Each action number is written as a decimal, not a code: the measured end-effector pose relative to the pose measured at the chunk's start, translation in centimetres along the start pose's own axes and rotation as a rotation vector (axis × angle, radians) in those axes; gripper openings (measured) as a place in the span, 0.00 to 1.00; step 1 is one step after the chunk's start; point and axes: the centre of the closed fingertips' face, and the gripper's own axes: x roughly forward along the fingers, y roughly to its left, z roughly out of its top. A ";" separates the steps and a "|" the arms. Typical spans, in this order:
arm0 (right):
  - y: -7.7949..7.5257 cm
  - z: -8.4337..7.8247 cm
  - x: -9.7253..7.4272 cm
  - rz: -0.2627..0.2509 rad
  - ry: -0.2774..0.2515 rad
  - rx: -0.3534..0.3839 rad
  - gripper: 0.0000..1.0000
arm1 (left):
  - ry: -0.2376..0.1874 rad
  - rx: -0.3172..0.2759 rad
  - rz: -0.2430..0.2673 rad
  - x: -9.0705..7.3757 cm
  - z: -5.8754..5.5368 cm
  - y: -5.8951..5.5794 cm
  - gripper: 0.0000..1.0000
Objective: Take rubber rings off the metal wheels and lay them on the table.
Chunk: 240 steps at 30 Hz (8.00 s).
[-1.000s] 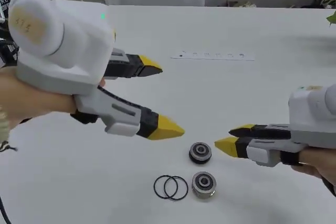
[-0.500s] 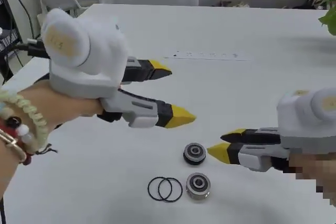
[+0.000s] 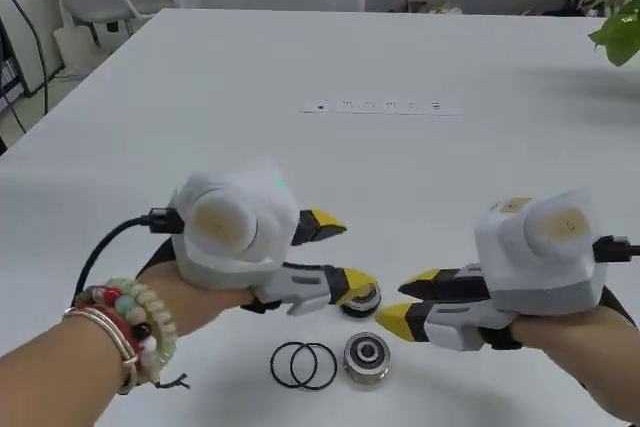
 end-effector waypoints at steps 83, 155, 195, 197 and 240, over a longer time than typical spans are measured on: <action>-1.2 0.8 0.9 -0.038 -0.024 0.327 0.00 | 0.070 -0.124 -0.039 1.6 -3.1 -1.1 0.08; -0.4 3.2 0.7 -0.034 -0.073 0.261 0.00 | 0.086 -0.104 -0.087 0.0 -0.7 -1.0 0.26; 0.8 8.6 -2.6 0.023 -0.271 0.330 0.00 | 0.107 -0.084 0.016 -14.8 0.1 -0.5 0.80; 1.2 9.1 -2.7 0.032 -0.283 0.331 0.00 | 0.116 -0.097 0.016 -15.2 -0.7 -0.9 0.80; 9.5 6.9 0.8 0.263 -0.104 0.196 0.00 | 0.183 -0.232 -0.005 -15.2 -6.4 -5.1 0.92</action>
